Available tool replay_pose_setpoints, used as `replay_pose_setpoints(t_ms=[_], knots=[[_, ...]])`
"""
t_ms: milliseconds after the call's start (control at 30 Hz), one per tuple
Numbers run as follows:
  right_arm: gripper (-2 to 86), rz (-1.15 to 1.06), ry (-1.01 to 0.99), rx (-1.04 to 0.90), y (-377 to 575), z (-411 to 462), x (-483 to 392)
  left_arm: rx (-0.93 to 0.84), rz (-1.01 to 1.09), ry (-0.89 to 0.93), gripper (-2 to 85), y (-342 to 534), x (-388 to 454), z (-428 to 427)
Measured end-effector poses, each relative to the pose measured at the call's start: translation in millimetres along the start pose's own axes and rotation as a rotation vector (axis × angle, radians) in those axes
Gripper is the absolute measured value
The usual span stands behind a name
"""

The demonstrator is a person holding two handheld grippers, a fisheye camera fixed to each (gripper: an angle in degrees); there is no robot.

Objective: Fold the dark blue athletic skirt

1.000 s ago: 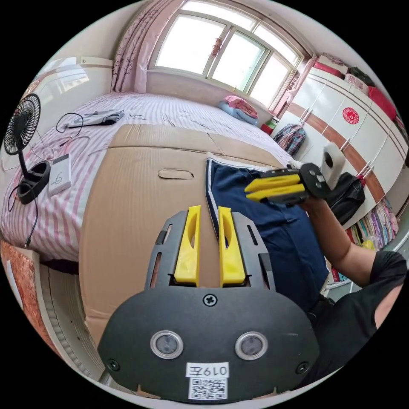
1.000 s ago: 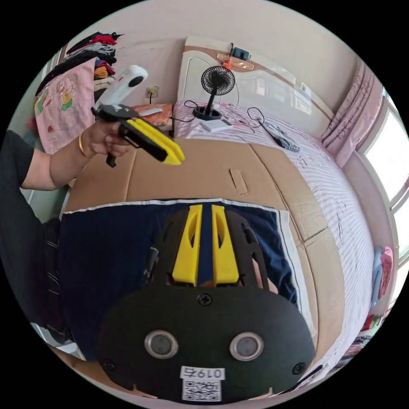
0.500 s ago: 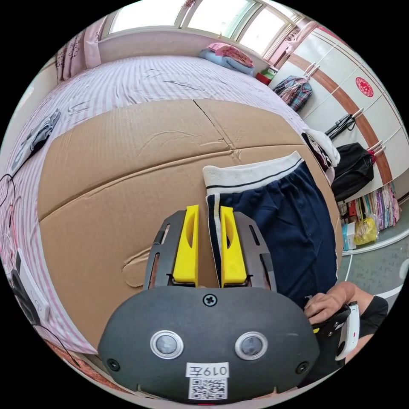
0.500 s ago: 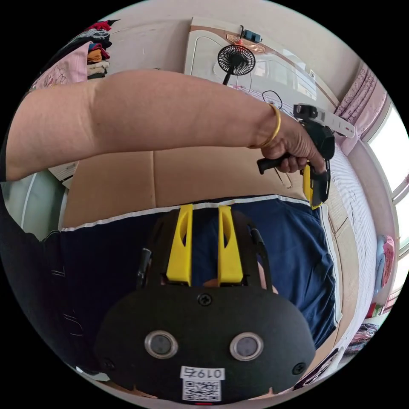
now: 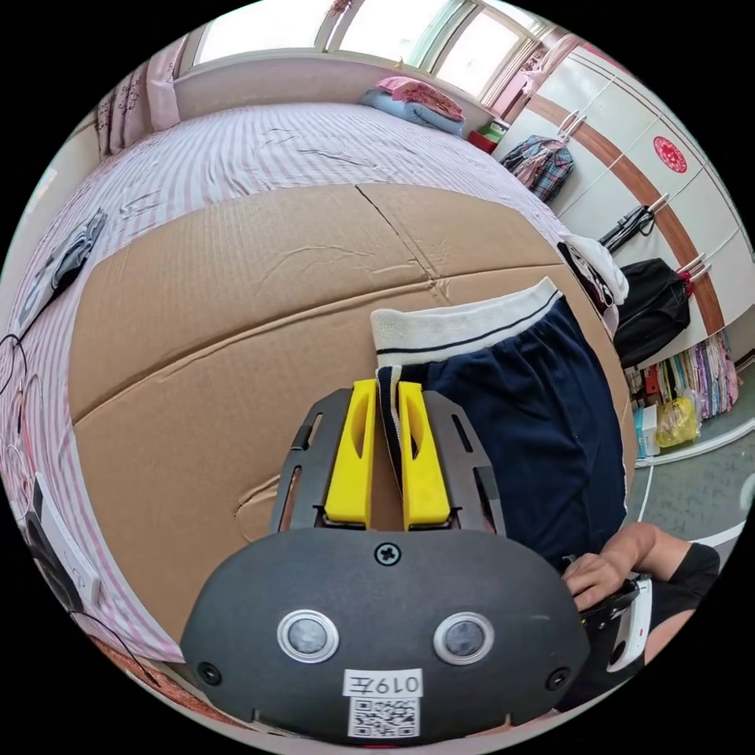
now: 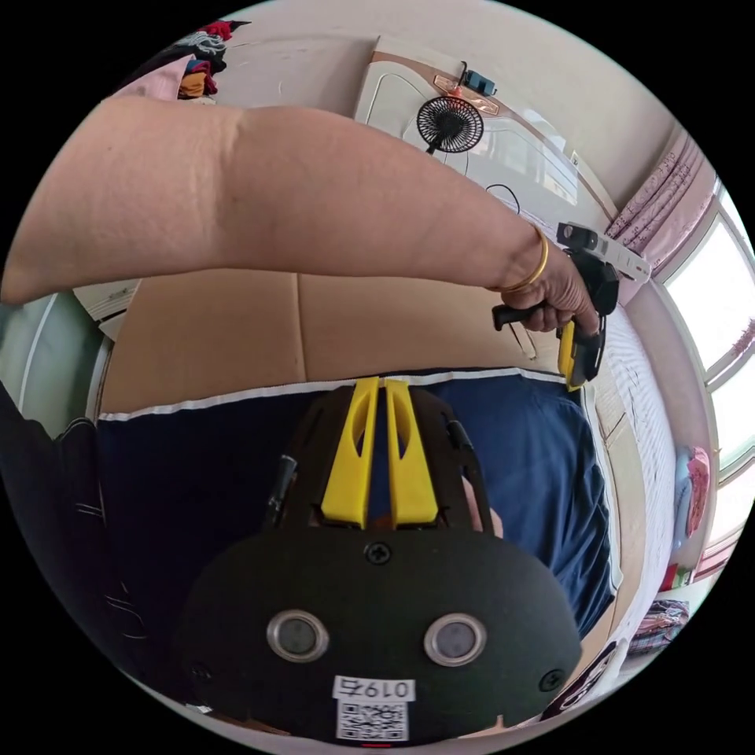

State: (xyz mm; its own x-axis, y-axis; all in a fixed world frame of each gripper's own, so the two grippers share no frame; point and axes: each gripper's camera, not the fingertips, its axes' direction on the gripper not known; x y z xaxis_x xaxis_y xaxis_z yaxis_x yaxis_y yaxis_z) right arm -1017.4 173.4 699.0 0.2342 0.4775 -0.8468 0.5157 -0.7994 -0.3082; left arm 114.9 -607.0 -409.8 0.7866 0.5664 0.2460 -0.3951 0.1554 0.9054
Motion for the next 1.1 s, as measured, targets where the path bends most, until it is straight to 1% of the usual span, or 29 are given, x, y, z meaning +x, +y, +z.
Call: replay_pose_setpoints(t_ms=[67, 133, 300, 500, 567, 667, 733, 800, 867, 933, 967, 1033, 1100], knots=[[0.5, -0.004, 0.012, 0.0, 0, 5, -14, 0.0, -0.015, 0.035, 6.3, -8, -6, 3], [0.3, -0.004, 0.026, -0.002, 1, 12, -31, -0.038, -0.02, 0.071, 6.6, -21, -9, 17], [-0.3, 0.006, 0.047, -0.015, 3, 29, -69, -0.076, 0.022, 0.031, 3.8, -38, 3, 31], [-0.6, -0.026, 0.14, -0.017, 17, 58, -126, -0.089, 0.062, -0.061, 2.4, -51, 20, 44], [-0.7, -0.031, 0.159, -0.015, 23, 66, -140, -0.083, 0.059, -0.053, 2.5, -53, 20, 45], [-0.9, 0.017, 0.272, 0.039, 42, 59, -152, -0.076, 0.063, -0.015, 3.4, -56, 21, 45], [-0.9, 0.138, 0.344, 0.11, 75, 42, -144, -0.072, 0.055, 0.03, 4.7, -56, 17, 42], [-1.0, 0.234, 0.349, 0.101, 112, 37, -125, -0.06, 0.047, 0.057, 5.7, -57, 15, 41], [-1.0, 0.351, 0.378, 0.043, 157, 41, -95, -0.064, 0.038, 0.063, 6.0, -59, 15, 44], [-0.9, 0.504, 0.432, -0.063, 227, 52, -48, -0.08, 0.029, 0.055, 5.4, -62, 18, 52], [-0.9, 0.542, 0.454, -0.092, 246, 56, -36, -0.088, 0.028, 0.052, 5.0, -63, 19, 54], [-0.8, 0.693, 0.519, -0.183, 320, 68, 10, -0.084, 0.024, 0.027, 3.5, -63, 24, 59], [-0.5, 0.792, 0.481, -0.225, 370, 78, 41, -0.077, 0.025, 0.026, 2.8, -62, 26, 59]])
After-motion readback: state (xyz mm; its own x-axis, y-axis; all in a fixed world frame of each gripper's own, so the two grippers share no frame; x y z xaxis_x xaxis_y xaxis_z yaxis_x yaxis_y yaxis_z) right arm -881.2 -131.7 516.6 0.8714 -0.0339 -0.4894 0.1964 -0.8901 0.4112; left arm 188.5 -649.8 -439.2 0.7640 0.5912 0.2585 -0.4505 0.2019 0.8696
